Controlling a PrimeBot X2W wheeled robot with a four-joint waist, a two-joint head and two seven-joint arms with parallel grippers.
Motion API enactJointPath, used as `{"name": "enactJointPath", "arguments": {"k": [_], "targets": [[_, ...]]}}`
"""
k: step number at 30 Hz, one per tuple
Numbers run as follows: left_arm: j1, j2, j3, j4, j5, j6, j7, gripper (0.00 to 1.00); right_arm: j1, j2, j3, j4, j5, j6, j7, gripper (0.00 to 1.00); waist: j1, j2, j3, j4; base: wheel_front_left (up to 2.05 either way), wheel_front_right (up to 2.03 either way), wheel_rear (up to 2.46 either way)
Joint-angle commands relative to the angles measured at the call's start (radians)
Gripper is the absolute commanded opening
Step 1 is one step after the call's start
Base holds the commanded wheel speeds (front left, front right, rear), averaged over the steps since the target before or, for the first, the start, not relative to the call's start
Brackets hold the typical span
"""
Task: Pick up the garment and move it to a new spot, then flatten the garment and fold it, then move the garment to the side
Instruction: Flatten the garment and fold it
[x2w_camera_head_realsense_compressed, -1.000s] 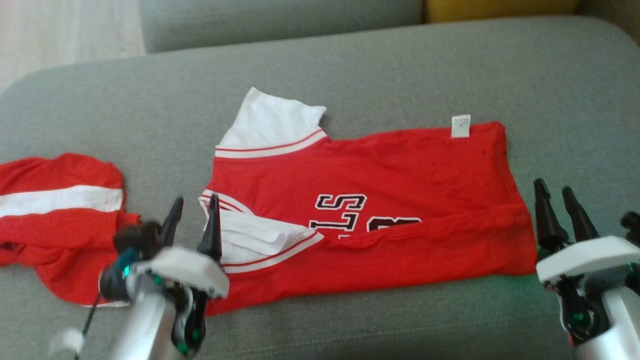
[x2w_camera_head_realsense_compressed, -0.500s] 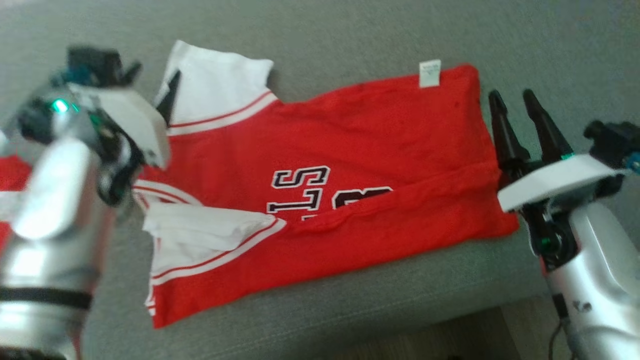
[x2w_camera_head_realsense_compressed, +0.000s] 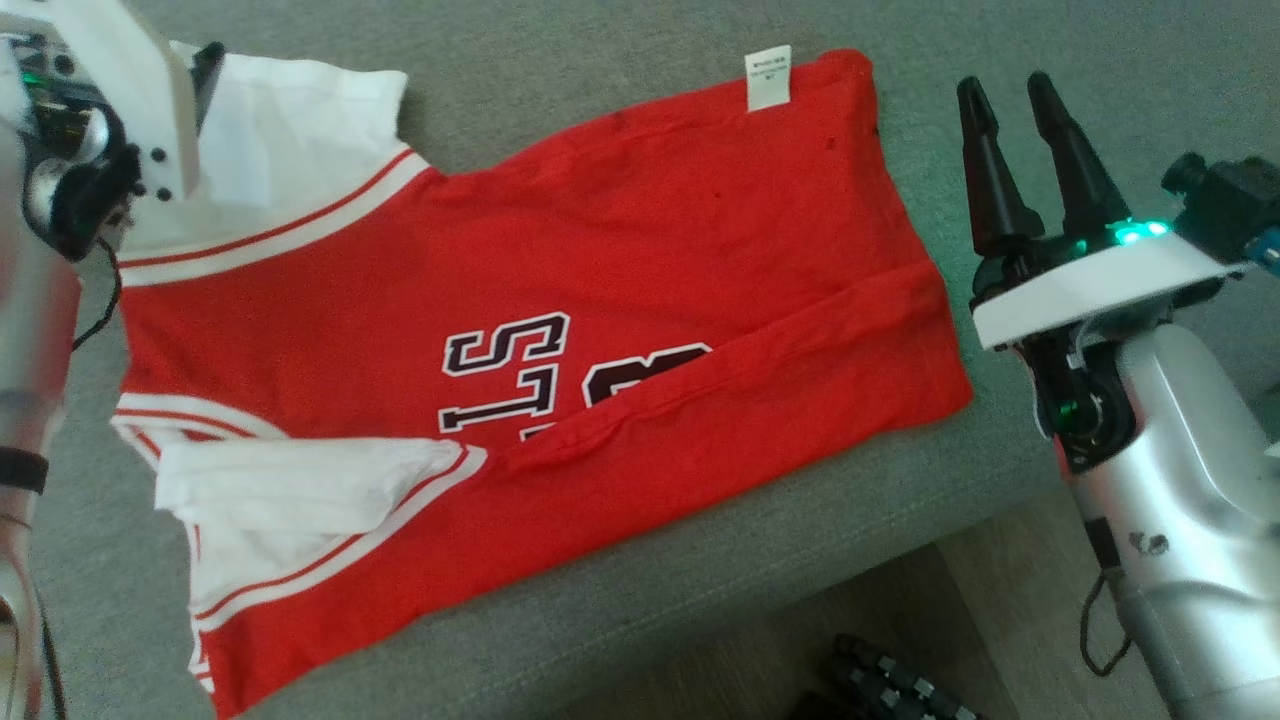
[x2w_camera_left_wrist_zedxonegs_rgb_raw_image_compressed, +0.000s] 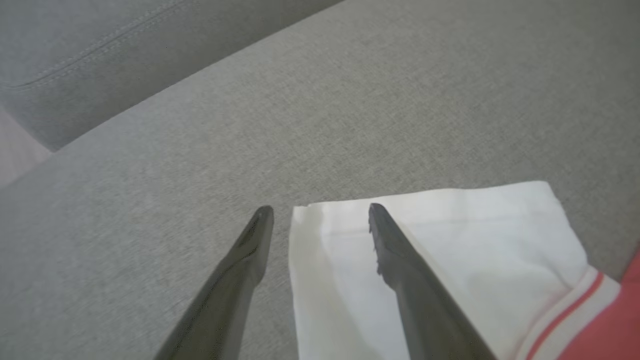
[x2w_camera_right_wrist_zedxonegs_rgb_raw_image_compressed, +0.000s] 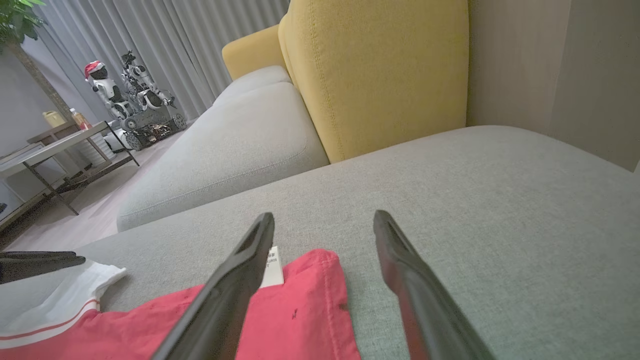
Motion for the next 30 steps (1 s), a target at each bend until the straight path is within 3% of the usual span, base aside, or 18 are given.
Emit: {"name": "enactJointPath", "arguments": {"k": [1, 6, 10, 13, 23, 24, 25, 30], "targets": [[-0.046, 0.055, 0.010, -0.036, -0.010, -0.006, 0.010, 1.00, -0.015, -0.005, 0.016, -0.022, 0.006, -0.001, -0.013, 1.00, -0.0001, 0.0001, 0.010, -0.011, 0.00, 0.00, 0.00], [-0.060, 0.086, -0.051, -0.045, -0.048, -0.006, 0.060, 1.00, -0.030, -0.012, 0.034, -0.003, 0.018, -0.001, -0.031, 1.00, -0.0001, 0.0001, 0.021, -0.019, 0.00, 0.00, 0.00], [-0.073, 0.119, -0.093, -0.030, -0.013, -0.004, 0.072, 1.00, -0.040, -0.014, 0.042, 0.010, 0.027, -0.001, -0.042, 1.00, -0.0001, 0.0001, 0.028, -0.020, 0.00, 0.00, 0.00], [-0.084, 0.115, -0.089, -0.015, -0.009, 0.016, 0.052, 1.00, -0.048, -0.015, 0.047, 0.020, 0.033, -0.001, -0.047, 1.00, -0.0001, 0.0001, 0.030, -0.021, 0.00, 0.00, 0.00], [-0.101, 0.089, -0.109, 0.032, -0.035, 0.008, 0.076, 1.00, -0.071, -0.016, 0.070, 0.040, 0.045, -0.001, -0.055, 1.00, -0.0001, 0.0001, 0.044, -0.021, 0.00, 0.00, 0.00], [-0.103, 0.085, -0.110, 0.036, -0.043, 0.006, 0.082, 0.58, -0.073, -0.017, 0.072, 0.041, 0.046, -0.001, -0.056, 1.00, -0.0001, 0.0001, 0.046, -0.021, 0.00, 0.00, 0.00], [-0.104, 0.081, -0.113, 0.037, -0.051, 0.004, 0.087, 0.00, -0.076, -0.019, 0.073, 0.042, 0.048, -0.001, -0.056, 1.00, -0.0001, 0.0001, 0.048, -0.020, 0.00, 0.00, 0.00], [-0.102, 0.064, -0.110, 0.021, -0.097, -0.002, 0.060, 0.00, -0.092, -0.040, 0.069, 0.059, 0.051, -0.001, -0.055, 1.00, -0.0001, 0.0001, 0.036, 0.003, 0.00, 0.00, 0.00]]}}
